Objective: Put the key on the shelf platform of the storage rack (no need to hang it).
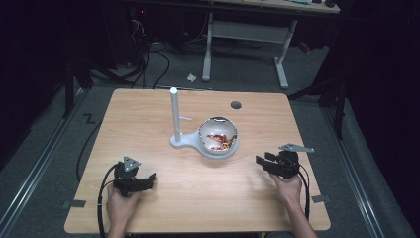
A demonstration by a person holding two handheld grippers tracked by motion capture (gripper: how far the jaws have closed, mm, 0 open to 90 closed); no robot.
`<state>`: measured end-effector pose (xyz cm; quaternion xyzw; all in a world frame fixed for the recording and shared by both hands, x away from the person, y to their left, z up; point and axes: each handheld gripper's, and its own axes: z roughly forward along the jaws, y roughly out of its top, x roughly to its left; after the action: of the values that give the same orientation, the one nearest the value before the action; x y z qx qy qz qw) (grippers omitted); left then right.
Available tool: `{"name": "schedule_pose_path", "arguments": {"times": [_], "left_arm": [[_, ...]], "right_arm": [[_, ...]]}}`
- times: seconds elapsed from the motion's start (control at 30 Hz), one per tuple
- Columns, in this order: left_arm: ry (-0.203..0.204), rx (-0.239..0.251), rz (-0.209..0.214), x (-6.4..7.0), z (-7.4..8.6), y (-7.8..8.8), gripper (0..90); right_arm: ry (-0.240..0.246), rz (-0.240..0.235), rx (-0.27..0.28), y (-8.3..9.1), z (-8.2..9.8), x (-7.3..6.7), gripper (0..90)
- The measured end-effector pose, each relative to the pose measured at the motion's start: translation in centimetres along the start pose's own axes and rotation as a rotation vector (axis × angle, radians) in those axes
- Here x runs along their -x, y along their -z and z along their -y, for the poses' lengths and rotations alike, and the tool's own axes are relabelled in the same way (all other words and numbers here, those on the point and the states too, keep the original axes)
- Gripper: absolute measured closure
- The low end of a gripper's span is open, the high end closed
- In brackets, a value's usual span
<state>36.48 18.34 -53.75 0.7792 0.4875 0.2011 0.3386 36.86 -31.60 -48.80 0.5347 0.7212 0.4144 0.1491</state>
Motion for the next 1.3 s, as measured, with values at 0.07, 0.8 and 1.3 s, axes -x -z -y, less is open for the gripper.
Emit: {"name": "schedule_pose_path", "arguments": {"times": [0.07,0.8,1.3], "left_arm": [[0.000,0.000,0.000,0.0,0.0,0.0,12.7],[0.000,0.000,0.000,0.0,0.0,0.0,12.7],[0.000,0.000,0.000,0.0,0.0,0.0,12.7]], "right_arm": [[-0.001,0.003,-0.002,-0.1,0.1,-0.1,48.7],[0.019,0.067,-0.037,-2.3,1.5,0.1,48.3],[0.058,0.133,-0.071,-4.0,2.1,-0.3,48.6]]}}
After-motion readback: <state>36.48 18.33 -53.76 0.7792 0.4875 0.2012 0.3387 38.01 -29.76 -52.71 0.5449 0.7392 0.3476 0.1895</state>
